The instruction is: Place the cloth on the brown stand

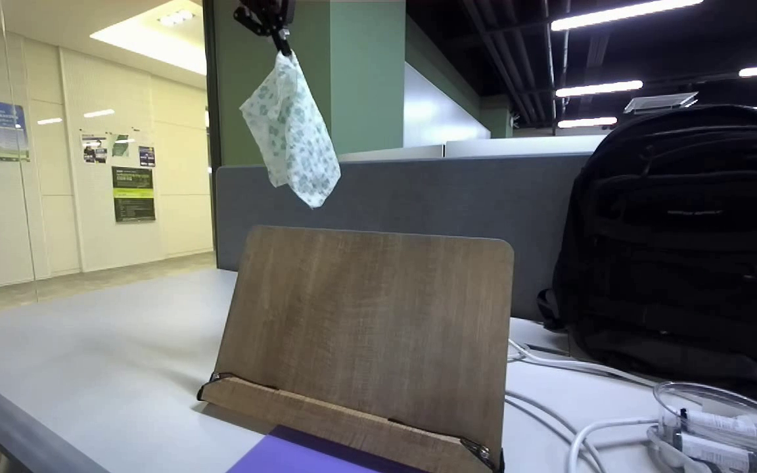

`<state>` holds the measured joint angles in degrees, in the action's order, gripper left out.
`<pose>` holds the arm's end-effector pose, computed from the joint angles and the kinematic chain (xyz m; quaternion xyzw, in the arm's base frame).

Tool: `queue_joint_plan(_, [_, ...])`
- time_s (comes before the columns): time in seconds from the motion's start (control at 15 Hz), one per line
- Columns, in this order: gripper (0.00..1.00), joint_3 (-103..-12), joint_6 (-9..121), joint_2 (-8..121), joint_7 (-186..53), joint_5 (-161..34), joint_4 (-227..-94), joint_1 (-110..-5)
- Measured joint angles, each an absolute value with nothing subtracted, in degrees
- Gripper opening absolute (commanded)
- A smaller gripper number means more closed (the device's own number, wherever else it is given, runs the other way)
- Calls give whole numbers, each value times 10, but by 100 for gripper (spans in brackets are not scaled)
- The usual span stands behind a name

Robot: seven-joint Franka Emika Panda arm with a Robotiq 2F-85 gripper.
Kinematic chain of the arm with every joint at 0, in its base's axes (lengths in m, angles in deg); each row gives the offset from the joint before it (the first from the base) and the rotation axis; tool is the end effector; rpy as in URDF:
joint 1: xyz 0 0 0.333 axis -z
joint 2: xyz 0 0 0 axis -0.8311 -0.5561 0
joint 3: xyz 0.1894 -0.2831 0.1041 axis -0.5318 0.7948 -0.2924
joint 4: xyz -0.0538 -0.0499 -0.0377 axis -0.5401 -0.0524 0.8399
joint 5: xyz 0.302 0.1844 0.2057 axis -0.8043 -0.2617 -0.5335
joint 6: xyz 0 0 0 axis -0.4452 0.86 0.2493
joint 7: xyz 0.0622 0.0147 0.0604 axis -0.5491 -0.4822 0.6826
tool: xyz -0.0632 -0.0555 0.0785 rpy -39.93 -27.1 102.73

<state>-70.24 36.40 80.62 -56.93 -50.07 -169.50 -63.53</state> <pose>0.5451 0.1444 0.6772 0.9722 0.0498 0.2088 0.0935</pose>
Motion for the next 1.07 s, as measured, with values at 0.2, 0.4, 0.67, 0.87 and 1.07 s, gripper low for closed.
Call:
queue_joint_plan(0.2, [0,-687,392,803,-642,-561,-1733,-628])
queue_joint_plan(0.4, [0,-675,392,807,-733,-607,-1765,-627])
queue_joint_plan(0.67, [0,-656,386,836,-822,-628,-1819,-621])
queue_joint_plan(0.87, [0,-633,386,873,-864,-630,-1865,-609])
queue_joint_plan(1.07, [0,-612,387,908,-887,-630,-1908,-595])
